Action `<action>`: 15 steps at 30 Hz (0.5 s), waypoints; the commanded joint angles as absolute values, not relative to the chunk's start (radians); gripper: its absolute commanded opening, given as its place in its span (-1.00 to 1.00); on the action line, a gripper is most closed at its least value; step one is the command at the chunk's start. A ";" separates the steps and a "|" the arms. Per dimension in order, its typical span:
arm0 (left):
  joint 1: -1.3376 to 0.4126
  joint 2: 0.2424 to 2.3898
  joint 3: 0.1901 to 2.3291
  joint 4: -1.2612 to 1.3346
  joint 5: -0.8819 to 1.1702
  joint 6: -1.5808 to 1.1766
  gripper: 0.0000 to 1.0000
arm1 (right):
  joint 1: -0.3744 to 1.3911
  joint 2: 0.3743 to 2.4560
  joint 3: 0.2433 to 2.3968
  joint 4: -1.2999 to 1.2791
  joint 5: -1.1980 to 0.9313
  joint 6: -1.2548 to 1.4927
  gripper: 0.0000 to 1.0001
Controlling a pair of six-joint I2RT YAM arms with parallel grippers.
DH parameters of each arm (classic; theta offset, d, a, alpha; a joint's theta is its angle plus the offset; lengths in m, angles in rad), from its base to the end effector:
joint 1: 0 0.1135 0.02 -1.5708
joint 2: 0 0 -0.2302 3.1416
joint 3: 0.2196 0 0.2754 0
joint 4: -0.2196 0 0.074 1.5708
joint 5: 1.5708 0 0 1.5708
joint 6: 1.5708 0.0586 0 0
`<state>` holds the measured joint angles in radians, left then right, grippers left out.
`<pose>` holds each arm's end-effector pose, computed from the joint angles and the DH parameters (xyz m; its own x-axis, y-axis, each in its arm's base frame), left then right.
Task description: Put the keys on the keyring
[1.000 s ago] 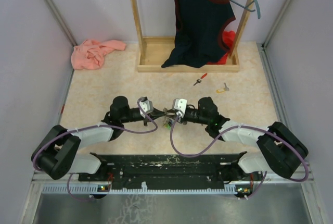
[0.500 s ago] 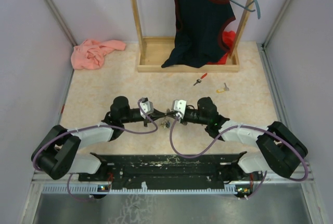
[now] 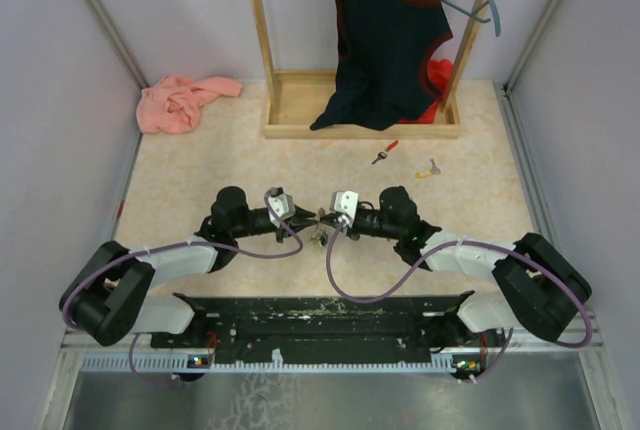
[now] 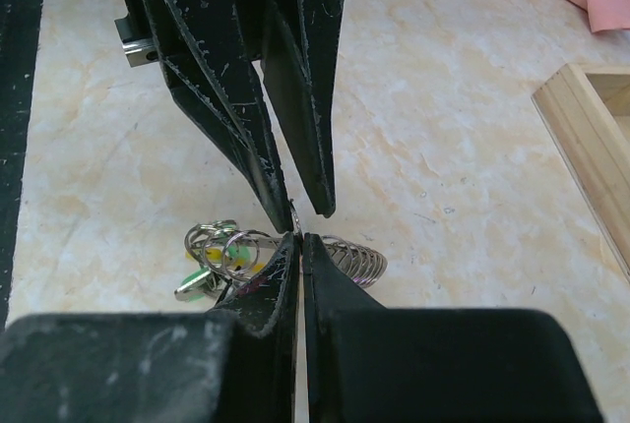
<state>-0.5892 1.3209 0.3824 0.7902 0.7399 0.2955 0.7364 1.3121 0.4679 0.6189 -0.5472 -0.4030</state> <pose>0.2161 -0.1919 0.1379 0.1634 0.1494 -0.9752 0.9587 0.2090 0.1927 0.2058 0.2277 0.1473 0.2200 -0.2526 -0.9422 -0.9382 0.2099 -0.2753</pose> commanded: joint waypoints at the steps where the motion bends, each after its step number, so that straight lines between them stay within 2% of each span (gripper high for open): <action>1: -0.596 1.314 0.375 0.823 0.721 0.311 -0.48 | 0.734 1.322 0.517 0.671 -0.569 -0.386 -1.00; 15: -0.595 1.354 0.381 0.826 0.741 0.307 -0.55 | 0.733 1.322 0.516 0.683 -0.578 -0.374 -1.00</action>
